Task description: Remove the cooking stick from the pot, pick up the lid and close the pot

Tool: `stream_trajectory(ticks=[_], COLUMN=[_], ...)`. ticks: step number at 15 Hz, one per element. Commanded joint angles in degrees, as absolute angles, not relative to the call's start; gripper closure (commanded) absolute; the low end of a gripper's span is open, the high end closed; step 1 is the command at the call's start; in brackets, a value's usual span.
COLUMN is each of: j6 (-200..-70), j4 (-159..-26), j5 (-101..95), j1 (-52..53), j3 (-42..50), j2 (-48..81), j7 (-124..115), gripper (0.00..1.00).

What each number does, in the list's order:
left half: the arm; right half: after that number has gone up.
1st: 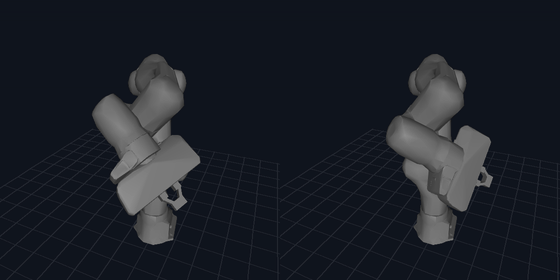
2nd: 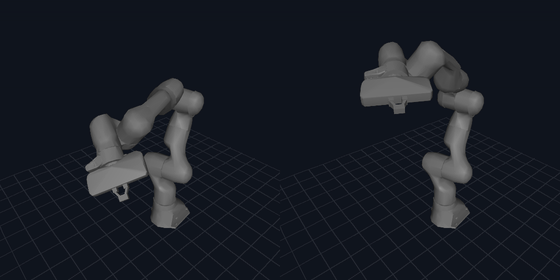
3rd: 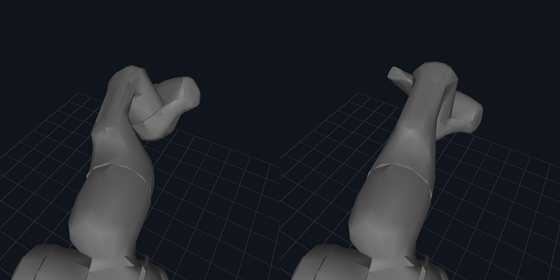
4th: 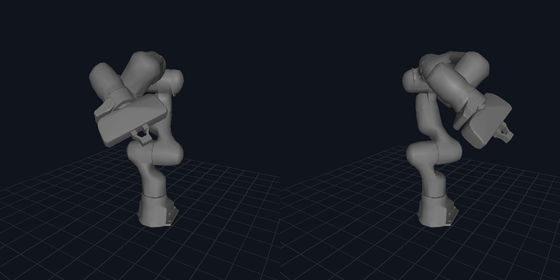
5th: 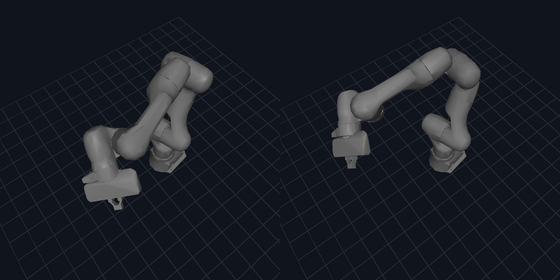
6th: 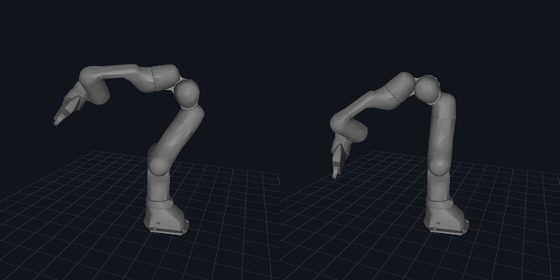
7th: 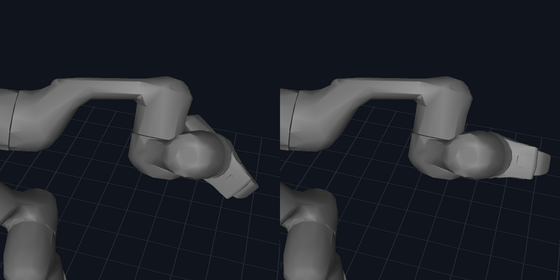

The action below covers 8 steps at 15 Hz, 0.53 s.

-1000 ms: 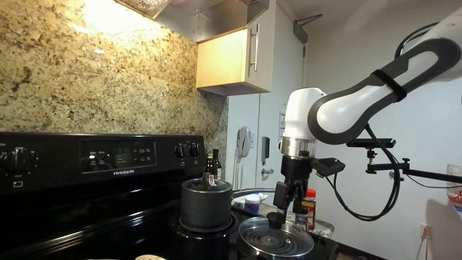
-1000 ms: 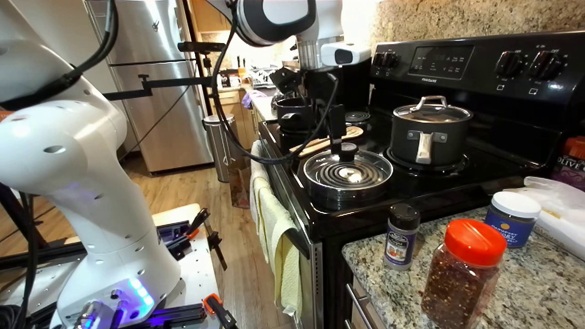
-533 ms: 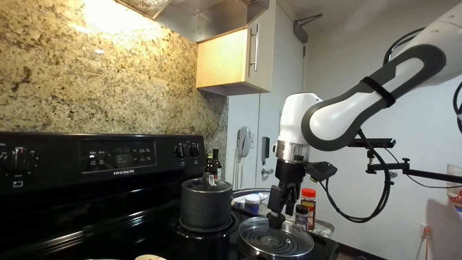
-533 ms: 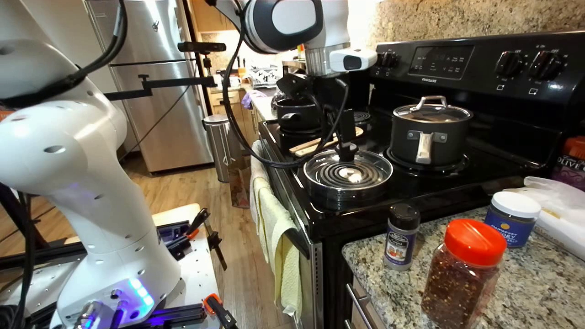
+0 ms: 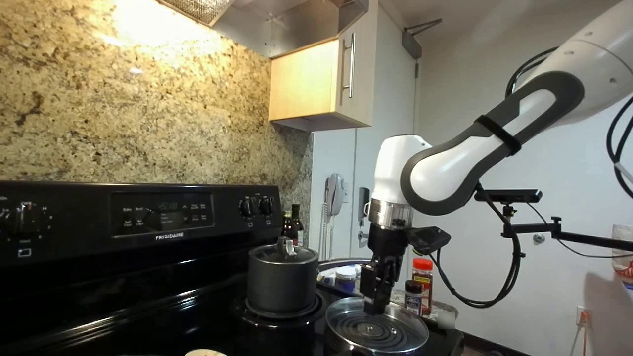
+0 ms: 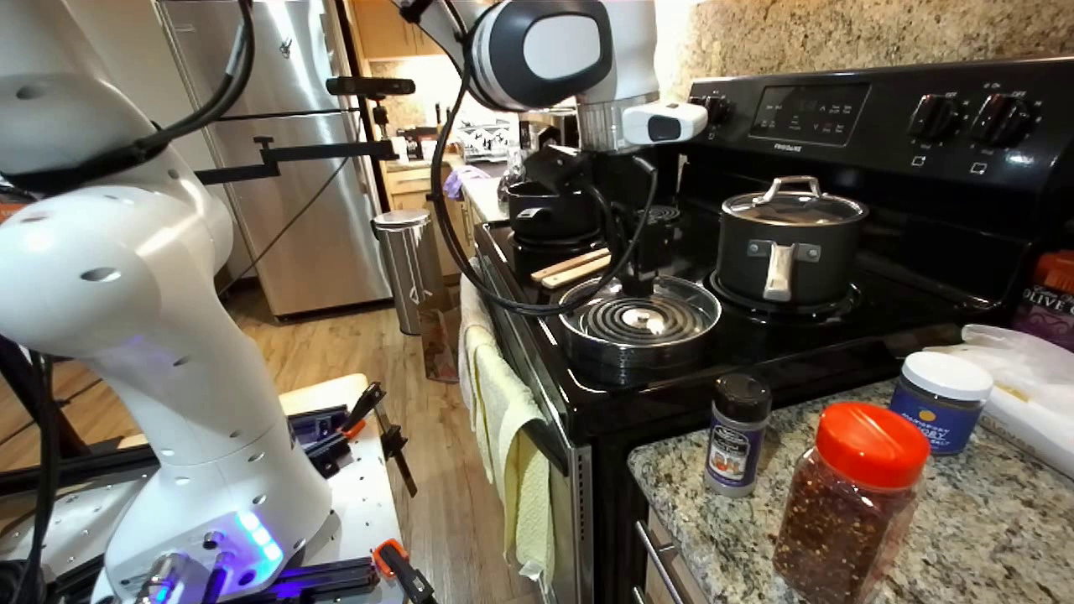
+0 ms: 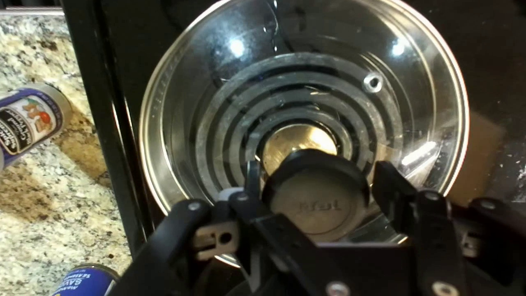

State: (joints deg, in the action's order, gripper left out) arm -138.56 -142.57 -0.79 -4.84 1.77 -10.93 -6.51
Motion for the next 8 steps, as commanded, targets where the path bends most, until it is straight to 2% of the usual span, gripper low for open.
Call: stream_trajectory(ticks=[1,2,8], j6=[-139.8,-139.9,-138.7], j4=[-141.6,-141.5,-141.6], j5=[-2.0,-1.9,-2.1], j1=[-4.7,-4.8,-5.3], j3=[2.2,2.3,3.0], j2=[-9.4,-9.3,-11.6], j7=[-5.4,-5.3,-5.5], gripper=[0.59,0.65,0.65])
